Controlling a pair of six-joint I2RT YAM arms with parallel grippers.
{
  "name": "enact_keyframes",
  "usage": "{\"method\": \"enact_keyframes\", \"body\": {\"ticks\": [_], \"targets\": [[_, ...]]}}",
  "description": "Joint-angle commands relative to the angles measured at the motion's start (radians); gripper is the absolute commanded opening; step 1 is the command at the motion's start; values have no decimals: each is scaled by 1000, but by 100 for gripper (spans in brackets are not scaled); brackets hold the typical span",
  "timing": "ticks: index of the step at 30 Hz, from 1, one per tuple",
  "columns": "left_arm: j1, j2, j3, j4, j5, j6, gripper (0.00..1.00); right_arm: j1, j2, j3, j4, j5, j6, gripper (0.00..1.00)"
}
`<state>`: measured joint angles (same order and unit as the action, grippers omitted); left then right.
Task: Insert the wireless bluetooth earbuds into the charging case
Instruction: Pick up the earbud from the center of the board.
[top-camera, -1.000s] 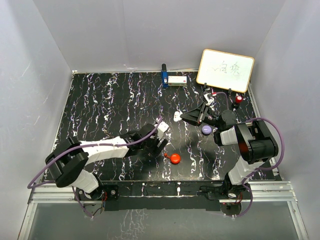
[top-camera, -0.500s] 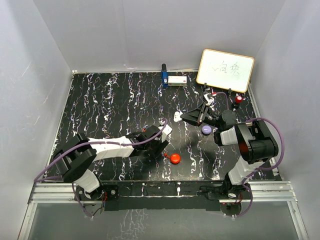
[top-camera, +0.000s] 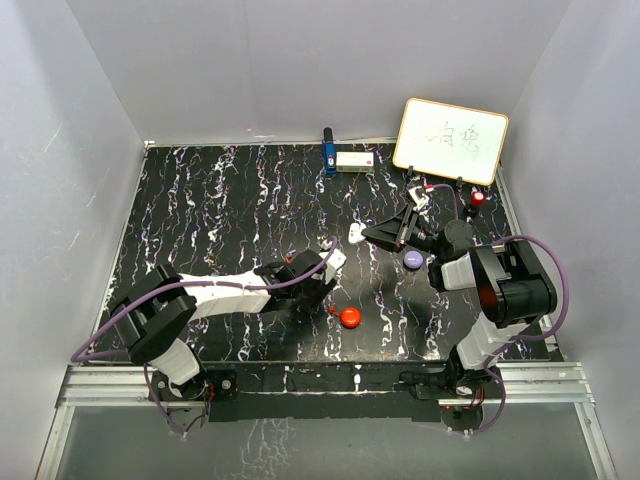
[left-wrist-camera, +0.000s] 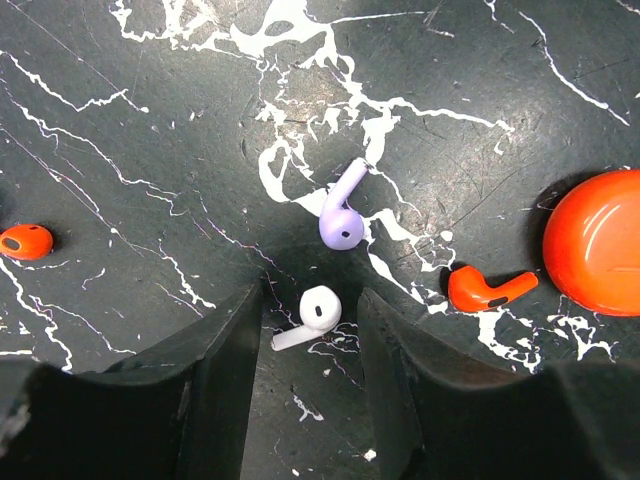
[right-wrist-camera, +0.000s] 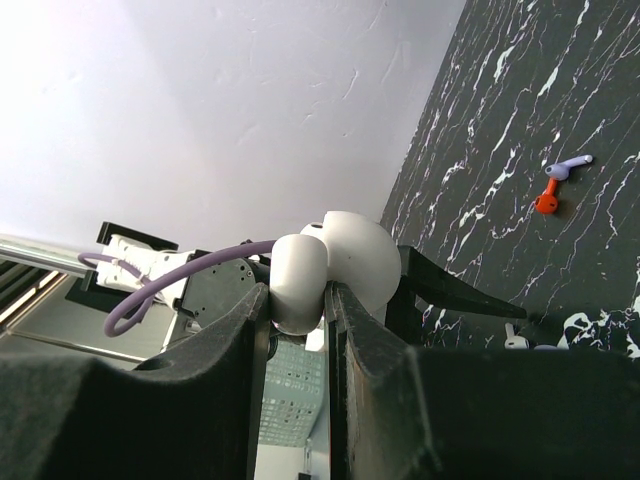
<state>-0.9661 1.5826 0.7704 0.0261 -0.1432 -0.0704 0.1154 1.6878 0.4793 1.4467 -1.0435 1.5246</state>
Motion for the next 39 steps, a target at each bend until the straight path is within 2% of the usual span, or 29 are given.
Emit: {"method": "enact_keyframes", "body": {"ticks": [1,20,29,34,39], "targets": [[-6,-7,18,-42,-4,0,41,-5,-4,-5,101,0,10,0],[-6,-27,8,-63,20,-21,24,-5,3,-16,130,5,28,0],[-6,-39,9,-57,12,-34,10,-6,7,-18,133,4,29,0],[-2,-113,31,-21,-78,-45,0,-5,12,-22,133,4,28,0],[52,-233,54,75,-95,-86,0,-6,22,-27,140,4,28,0]]}}
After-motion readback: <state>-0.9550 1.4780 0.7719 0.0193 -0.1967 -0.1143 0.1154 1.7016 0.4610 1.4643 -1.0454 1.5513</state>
